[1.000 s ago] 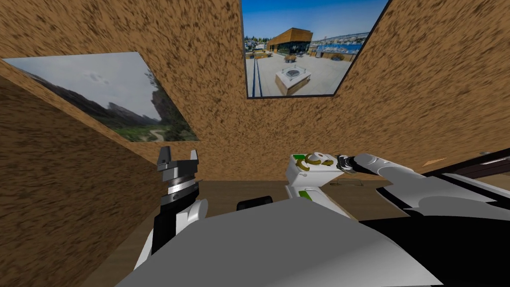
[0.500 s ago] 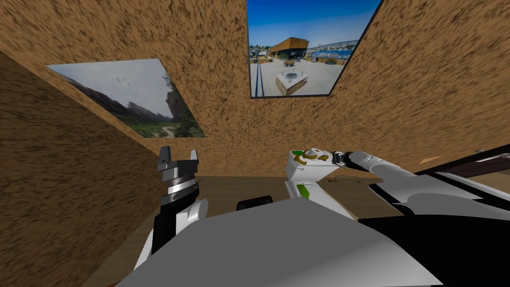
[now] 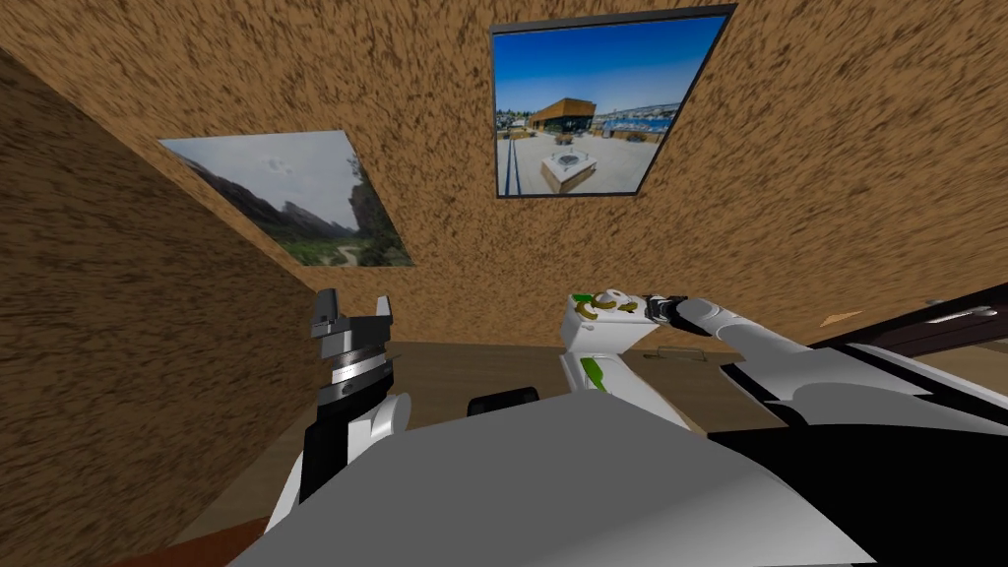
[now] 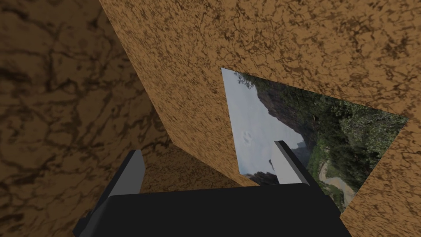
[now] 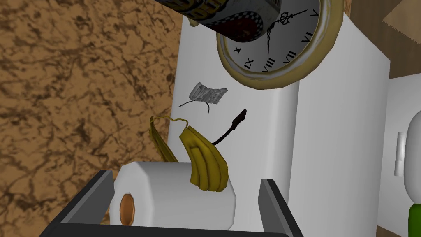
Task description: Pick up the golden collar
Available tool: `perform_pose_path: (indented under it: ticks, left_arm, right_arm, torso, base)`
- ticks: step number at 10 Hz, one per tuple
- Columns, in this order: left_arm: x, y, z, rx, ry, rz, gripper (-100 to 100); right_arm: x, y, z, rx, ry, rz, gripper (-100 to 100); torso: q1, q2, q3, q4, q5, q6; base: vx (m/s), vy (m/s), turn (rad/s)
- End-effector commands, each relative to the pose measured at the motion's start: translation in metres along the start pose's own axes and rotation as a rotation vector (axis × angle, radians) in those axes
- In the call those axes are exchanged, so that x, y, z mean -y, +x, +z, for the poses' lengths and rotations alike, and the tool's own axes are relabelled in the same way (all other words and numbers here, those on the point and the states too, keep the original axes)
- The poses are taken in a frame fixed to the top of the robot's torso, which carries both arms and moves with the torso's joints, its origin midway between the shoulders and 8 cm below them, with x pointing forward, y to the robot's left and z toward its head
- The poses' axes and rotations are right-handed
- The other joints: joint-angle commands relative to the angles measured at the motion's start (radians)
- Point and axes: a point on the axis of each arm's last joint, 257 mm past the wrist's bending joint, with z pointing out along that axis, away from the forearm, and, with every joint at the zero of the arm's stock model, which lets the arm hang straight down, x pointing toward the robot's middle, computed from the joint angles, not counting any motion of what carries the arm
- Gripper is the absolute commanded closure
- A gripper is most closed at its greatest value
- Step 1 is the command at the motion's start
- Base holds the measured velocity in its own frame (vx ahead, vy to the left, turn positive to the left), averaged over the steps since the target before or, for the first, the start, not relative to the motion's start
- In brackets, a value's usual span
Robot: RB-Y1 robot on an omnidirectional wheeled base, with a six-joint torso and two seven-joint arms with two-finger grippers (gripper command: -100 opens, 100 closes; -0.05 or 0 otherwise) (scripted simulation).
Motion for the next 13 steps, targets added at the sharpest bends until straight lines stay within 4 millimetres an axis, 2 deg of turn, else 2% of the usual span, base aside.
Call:
perform_pose_path:
  ticks: [1,5,6,8,9,10,12,13]
  left_arm:
    - [0.0,0.0,0.0,0.0,0.0,0.0,0]
    - [0.0,0.0,0.0,0.0,0.0,0.0,0]
    - [0.0,0.0,0.0,0.0,0.0,0.0,0]
    - [0.0,0.0,0.0,0.0,0.0,0.0,0]
    - [0.0,0.0,0.0,0.0,0.0,0.0,0]
    - [0.0,0.0,0.0,0.0,0.0,0.0,0]
    - [0.0,0.0,0.0,0.0,0.0,0.0,0]
    - [0.0,0.0,0.0,0.0,0.0,0.0,0]
  right_arm:
    - [0.012,-0.013,0.003,0.008,0.032,-0.037,-100]
    - [0.027,-0.033,0.008,0.02,0.079,-0.093,-100]
    - [0.035,-0.047,0.01,0.028,0.108,-0.131,-100]
    - [0.035,-0.047,0.01,0.028,0.108,-0.131,-100]
    - [0.042,-0.069,0.014,0.042,0.142,-0.186,-100]
    - [0.043,-0.077,0.016,0.048,0.152,-0.201,-100]
    - [0.043,-0.077,0.016,0.048,0.152,-0.201,-100]
    - [0.043,-0.093,0.019,0.06,0.167,-0.227,-100]
  torso:
    - [0.0,0.0,0.0,0.0,0.0,0.0]
    - [0.001,-0.003,-0.001,0.0,0.0,0.0]
    - [0.002,-0.004,-0.002,-0.001,0.0,0.0]
    - [-0.003,-0.002,-0.001,0.0,-0.001,0.001]
    - [0.0,-0.004,-0.002,-0.001,0.0,0.001]
    - [-0.003,-0.003,-0.002,-0.001,-0.001,0.0]
    - [-0.003,-0.004,-0.002,-0.001,-0.001,0.0]
    - [0.001,-0.005,-0.003,-0.001,0.0,0.001]
  base:
    - [-0.146,-0.078,0.048]
    - [-0.083,-0.051,0.026]
    - [-0.097,-0.11,0.066]
    - [-0.065,-0.078,0.019]
    - [-0.075,-0.117,0.056]
    - [-0.084,-0.165,0.087]
    - [-0.046,-0.067,0.018]
    - [-0.037,-0.066,0.036]
